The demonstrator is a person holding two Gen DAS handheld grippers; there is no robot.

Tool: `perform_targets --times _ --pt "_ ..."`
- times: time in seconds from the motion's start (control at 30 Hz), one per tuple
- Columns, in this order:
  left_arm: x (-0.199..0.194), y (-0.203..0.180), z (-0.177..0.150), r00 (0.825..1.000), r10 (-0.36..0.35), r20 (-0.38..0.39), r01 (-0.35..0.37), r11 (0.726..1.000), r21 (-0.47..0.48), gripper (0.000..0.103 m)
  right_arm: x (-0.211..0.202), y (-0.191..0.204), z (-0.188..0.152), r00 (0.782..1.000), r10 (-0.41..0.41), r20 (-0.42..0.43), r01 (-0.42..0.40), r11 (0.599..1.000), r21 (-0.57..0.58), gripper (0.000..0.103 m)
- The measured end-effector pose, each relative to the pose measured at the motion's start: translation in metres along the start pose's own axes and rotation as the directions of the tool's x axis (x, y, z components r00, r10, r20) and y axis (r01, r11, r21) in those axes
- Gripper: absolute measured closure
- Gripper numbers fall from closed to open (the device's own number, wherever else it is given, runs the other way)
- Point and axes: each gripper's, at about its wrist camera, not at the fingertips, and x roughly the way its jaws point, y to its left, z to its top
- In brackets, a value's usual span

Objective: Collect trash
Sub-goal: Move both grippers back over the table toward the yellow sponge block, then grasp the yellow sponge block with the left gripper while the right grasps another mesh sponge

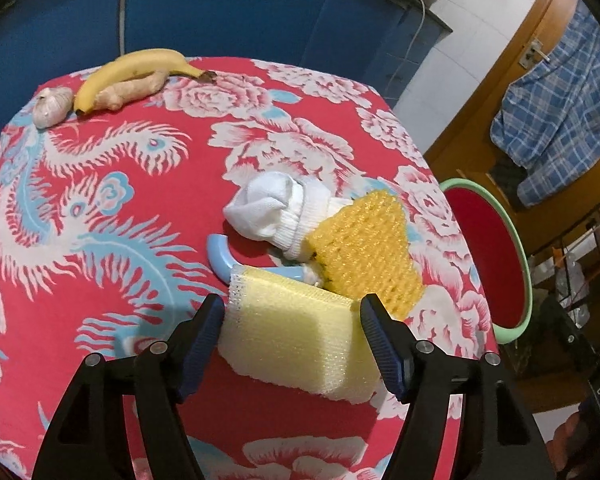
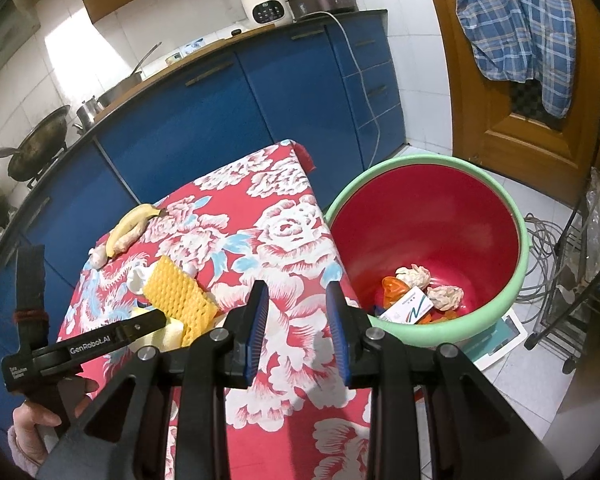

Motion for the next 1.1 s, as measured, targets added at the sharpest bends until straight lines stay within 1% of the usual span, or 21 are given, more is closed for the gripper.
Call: perform_targets --times 0.23,0.37,0.5,0.63,0.77,0.9,1.1 --pt "0.000 0.000 -0.003 1.000 -0.009 -0.007 0.009 1.000 0.012 0.030 0.001 0.001 -0.001 1.000 0.000 -0.003 0.000 1.000 -0.002 0.071" --pt "-0.004 0.002 -0.006 1.000 0.002 -0.014 -0.002 0.999 0.037 0.030 0.001 0.002 -0.001 1.000 0.003 -0.001 -0.003 1.000 -0.003 0.071" --pt "-0.014 0.005 -0.010 1.000 0.023 -0.002 -0.023 0.998 0.061 0.030 0.000 0.003 -0.002 1.000 0.007 0.002 -0.007 1.000 -0.005 0.071" --pt "-0.022 0.001 -0.014 1.000 0.009 -0.005 -0.009 0.996 0.086 0.030 -0.001 0.007 -0.004 1.000 0.018 0.003 -0.018 1.000 -0.010 0.071" --pt "-0.022 -0.010 -0.021 1.000 -0.007 -0.022 0.010 0.991 0.131 0.025 -0.005 0.010 -0.004 1.000 0.024 0.008 -0.024 1.000 -0.017 0.071" --pt "-0.017 -0.017 -0.027 0.999 0.008 -0.040 -0.002 0.987 0.162 0.025 -0.010 0.012 -0.005 1.000 0.024 0.016 -0.024 1.000 -0.020 0.071" --pt "-0.019 -0.021 -0.034 0.999 0.039 -0.029 -0.032 0.978 0.205 0.024 -0.011 0.013 -0.005 0.999 0.027 0.017 -0.027 0.999 -0.022 0.071"
